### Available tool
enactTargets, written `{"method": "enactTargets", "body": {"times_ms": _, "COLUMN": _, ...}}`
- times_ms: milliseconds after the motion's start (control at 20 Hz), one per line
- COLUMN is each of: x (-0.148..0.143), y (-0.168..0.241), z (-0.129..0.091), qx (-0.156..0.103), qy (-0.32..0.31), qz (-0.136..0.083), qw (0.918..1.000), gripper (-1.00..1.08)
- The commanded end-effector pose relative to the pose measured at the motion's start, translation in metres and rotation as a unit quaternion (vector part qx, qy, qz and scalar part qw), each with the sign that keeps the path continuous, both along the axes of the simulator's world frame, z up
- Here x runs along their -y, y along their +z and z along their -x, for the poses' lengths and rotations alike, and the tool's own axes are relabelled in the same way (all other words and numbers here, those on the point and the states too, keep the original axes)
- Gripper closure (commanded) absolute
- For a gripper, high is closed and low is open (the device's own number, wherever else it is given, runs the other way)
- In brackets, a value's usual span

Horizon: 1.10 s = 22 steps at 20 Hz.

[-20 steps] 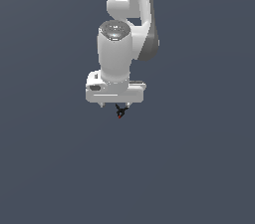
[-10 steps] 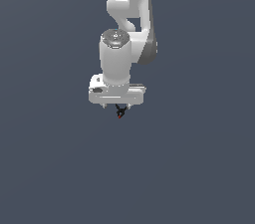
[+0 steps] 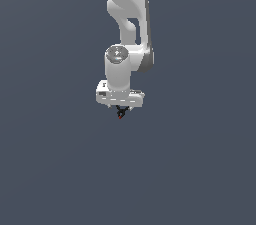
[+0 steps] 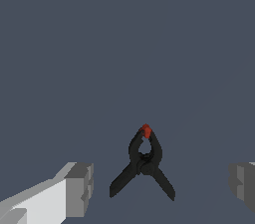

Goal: Pick up the object and move it to a goal position.

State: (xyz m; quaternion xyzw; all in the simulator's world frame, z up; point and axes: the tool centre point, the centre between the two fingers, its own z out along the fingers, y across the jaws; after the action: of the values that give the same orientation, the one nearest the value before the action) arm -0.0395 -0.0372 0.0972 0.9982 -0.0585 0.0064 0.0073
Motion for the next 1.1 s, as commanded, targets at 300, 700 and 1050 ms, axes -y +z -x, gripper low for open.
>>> {"method": "enactTargets", "body": {"times_ms": 300, "x": -0.002, "y": -0.031, "z": 0.026, "qx": -0.005, "qy": -0.036, "qz": -0.007, "qw": 0.9993, "gripper": -0.92}}
{"method": "enactTargets", "body": {"times_ms": 700, "x": -0.002, "y": -0.037, "z": 0.028, "qx": -0.006, "qy": -0.037, "qz": -0.008, "qw": 0.9993, "gripper": -0.92}}
{"method": "enactTargets", "body": {"times_ms": 1050, "x": -0.002, "y": -0.067, "z": 0.029, "qx": -0.006, "qy": -0.038, "qz": -0.008, "qw": 0.9992, "gripper": -0.92}}
